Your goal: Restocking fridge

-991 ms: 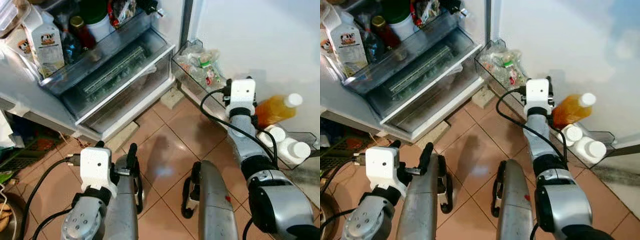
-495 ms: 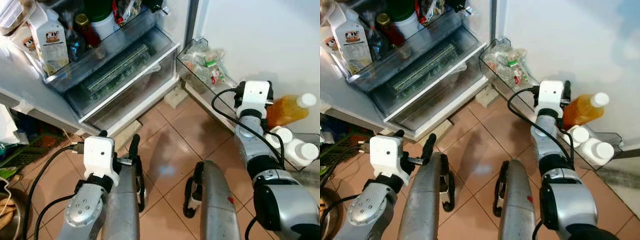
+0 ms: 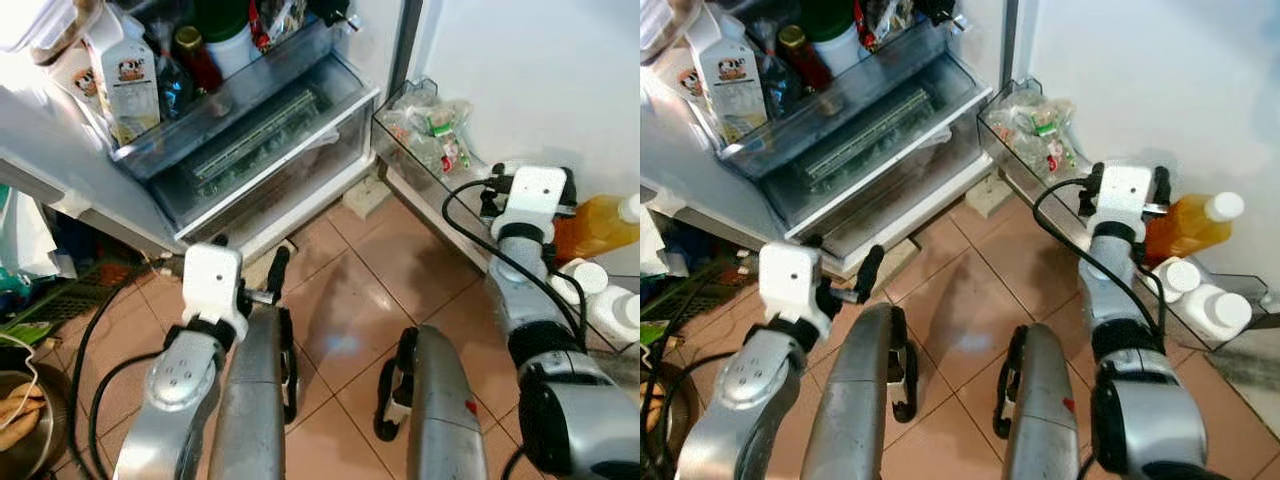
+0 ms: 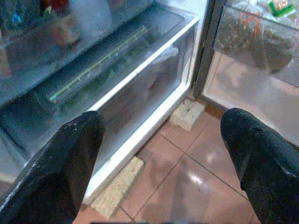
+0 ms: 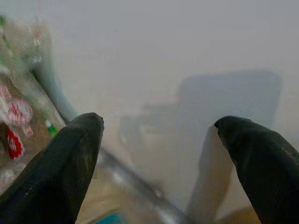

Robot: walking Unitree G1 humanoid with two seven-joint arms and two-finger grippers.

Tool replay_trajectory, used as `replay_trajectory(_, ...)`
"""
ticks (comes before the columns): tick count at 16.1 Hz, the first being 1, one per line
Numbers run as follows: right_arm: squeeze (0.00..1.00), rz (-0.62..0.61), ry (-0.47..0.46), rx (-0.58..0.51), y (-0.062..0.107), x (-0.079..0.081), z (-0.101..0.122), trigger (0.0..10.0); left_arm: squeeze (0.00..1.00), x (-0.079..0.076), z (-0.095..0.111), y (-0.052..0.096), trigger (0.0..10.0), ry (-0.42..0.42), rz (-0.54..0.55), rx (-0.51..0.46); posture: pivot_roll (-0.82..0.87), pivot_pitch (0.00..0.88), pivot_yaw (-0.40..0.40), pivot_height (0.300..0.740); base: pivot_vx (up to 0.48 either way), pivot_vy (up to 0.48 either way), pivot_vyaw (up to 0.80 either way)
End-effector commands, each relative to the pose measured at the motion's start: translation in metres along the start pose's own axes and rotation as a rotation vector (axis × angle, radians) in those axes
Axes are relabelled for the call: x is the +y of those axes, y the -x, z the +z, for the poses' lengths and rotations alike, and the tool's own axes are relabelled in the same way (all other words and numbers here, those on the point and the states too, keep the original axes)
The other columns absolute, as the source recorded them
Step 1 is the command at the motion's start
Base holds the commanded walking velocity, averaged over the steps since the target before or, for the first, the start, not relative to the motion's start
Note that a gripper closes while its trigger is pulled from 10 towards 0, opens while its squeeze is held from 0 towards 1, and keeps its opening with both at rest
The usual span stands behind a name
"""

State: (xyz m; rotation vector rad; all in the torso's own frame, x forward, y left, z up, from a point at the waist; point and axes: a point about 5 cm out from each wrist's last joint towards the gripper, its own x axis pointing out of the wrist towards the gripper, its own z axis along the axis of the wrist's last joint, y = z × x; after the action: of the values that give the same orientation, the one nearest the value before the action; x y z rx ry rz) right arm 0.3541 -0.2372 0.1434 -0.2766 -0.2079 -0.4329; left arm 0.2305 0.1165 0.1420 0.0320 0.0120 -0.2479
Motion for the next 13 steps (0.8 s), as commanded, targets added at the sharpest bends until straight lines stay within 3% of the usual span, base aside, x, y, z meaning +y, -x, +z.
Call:
replay_trajectory(1, 1.0, -0.011, 0.016, -0.086, -0.004, -0.009, 0.012, 10.0, 0.0, 0.003, -0.007, 0.002, 10.0, -0.005, 0.005, 0.024, 0.15, 0.251, 0.107, 0.623, 0.0, 0.0, 0.0)
replay_trajectory(7, 1.0, -0.003, 0.045, -0.154, -0.012, -0.013, 0.028, 10.0, 0.0, 0.004, -0.006, -0.014, 10.0, -0.01, 0.0, -0.01, 0.12, 0.177, 0.096, 0.623, 0.0, 0.0, 0.0)
replay_trajectory(13, 1.0, 0.099, -0.026, -0.184, -0.006, 0.002, 0.035, 10.0, 0.0, 0.007, -0.007, -0.027, 10.0, -0.015, 0.004, -0.046, 0.1, 0.121, 0.085, 0.623, 0.0, 0.0, 0.0)
